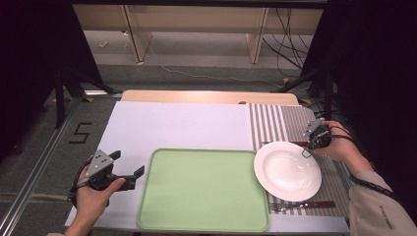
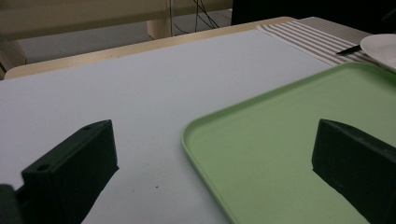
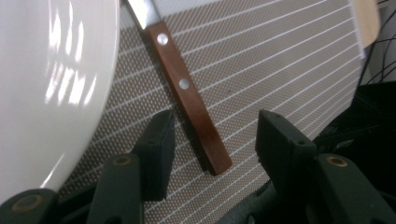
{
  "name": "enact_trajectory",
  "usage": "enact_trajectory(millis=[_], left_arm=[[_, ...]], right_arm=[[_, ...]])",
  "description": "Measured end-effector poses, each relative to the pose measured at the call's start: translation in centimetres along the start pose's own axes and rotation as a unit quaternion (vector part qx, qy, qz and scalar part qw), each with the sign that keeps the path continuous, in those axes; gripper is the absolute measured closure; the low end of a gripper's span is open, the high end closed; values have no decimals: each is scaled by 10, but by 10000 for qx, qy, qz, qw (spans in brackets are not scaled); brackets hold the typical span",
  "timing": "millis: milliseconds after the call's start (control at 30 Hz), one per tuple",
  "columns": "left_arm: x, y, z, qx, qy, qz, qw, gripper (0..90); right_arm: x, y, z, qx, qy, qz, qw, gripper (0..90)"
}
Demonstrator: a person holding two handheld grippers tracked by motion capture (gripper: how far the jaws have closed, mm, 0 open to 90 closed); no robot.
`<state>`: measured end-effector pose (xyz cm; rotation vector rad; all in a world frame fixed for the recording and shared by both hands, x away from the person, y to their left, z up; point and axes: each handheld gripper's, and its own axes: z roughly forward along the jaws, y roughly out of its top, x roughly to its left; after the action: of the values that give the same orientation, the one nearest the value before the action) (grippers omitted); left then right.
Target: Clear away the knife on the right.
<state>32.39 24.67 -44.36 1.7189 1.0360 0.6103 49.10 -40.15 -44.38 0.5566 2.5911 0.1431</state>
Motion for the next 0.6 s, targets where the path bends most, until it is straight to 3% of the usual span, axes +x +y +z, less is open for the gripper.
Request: enact_trajectory(millis=[67, 100, 300, 333, 367, 500, 567, 600], left_arm=[[0, 0, 0, 3, 13, 22, 10000, 0], [0, 0, -1, 4, 13, 21, 10000, 0], [0, 0, -1, 8, 10, 22, 10000, 0], [1, 0, -1, 2, 9, 23, 10000, 0], [1, 0, -1, 0, 8, 25, 10000, 0], [1, 0, 0, 1, 6, 18, 10000, 0], [0, 0, -1, 5, 2, 29, 10000, 0], [0, 0, -1, -1, -11, 23, 10000, 0]], right_arm=[[-1, 1, 2, 63, 17, -120, 9999, 510], [-3, 2, 5, 157, 15, -362, 9992, 526], [-2, 10, 13, 271, 152, -430, 9986, 551], [-3, 11, 14, 330, 145, -572, 9977, 556], [-2, 12, 14, 372, 159, -516, 9978, 558], [-3, 17, 15, 503, 340, -596, 9964, 596], [-5, 19, 17, 553, 454, -746, 9946, 603], [-5, 21, 16, 661, 507, -637, 9945, 605]])
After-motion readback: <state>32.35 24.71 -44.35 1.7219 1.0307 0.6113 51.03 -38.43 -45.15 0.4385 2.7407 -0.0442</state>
